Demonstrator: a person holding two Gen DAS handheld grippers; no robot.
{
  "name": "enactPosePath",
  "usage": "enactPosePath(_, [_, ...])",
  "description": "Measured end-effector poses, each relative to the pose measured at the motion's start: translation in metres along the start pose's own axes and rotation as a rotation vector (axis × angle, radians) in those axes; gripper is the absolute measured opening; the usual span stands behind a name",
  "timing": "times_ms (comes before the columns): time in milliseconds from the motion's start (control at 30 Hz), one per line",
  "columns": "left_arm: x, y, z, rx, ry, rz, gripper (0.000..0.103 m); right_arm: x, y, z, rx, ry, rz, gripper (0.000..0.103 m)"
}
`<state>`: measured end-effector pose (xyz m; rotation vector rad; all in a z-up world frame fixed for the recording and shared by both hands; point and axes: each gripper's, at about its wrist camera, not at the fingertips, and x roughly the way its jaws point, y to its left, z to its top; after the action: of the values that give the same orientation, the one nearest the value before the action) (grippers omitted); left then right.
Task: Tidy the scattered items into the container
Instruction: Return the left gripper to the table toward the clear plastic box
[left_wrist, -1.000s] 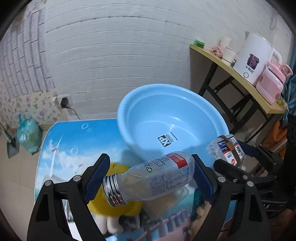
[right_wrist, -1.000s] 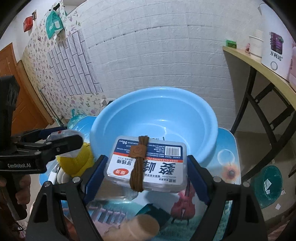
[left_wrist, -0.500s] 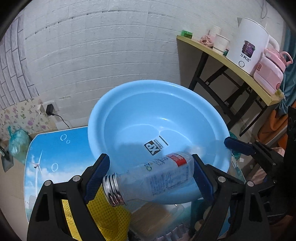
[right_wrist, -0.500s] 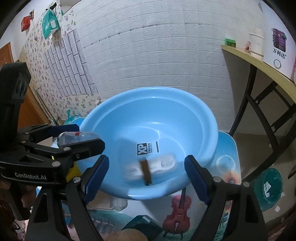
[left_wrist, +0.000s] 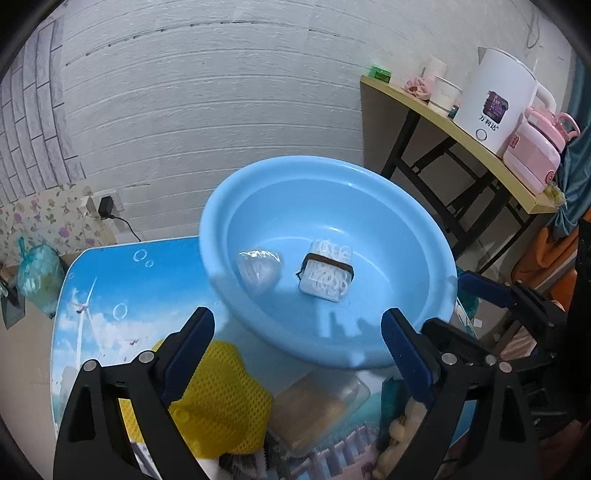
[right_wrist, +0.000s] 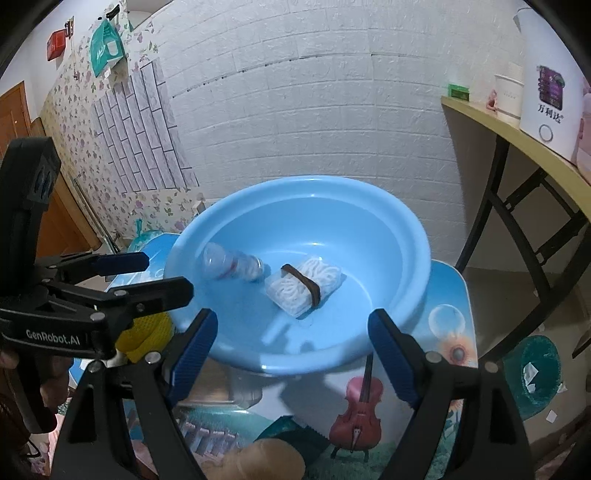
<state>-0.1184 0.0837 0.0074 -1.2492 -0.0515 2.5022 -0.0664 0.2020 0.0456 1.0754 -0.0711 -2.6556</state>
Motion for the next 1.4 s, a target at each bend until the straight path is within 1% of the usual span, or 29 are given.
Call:
enactPosePath(233, [-0.019, 0.011, -0.018, -0.025, -0.022, 0.029, 0.092, -0.015, 0.002, -0.011, 0.011, 0.0, -0.018, 0.085])
enactPosePath(467, [-0.035, 0.029, -0.045, -0.059, -0.028, 0.062, 0.093, -0.028, 0.001, -0.029, 0.022, 0.013, -0.048, 0.085])
enactPosePath(733, [-0.044, 0.051, -0.081, -0.082, -0.015, 0.114, 0.093, -0.037, -0.005, -0.058, 0.049, 0.065, -0.09, 0.085])
enactPosePath(833, [-0.048, 0.061, -0.093, -0.105, -0.004, 0.115, 0.093, -0.037, -0.007, -0.07, 0.051, 0.092, -0.107, 0.085])
enactPosePath(1000, [-0.057, 0.076, -0.106, -0.123, -0.004, 0.136, 0.093, -0.037, -0.017, -0.084, 0.09, 0.125, -0.126, 0.085])
enactPosePath(1167, [-0.057, 0.096, -0.12, -0.17, 0.019, 0.155, 0.093, -0.036, -0.023, -0.088, 0.109, 0.139, -0.148, 0.085])
enactPosePath(1400, [-0.068, 0.12, -0.127, -0.21, 0.003, 0.201, 0.093, -0.039, -0.031, -0.086, 0.123, 0.117, -0.187, 0.085])
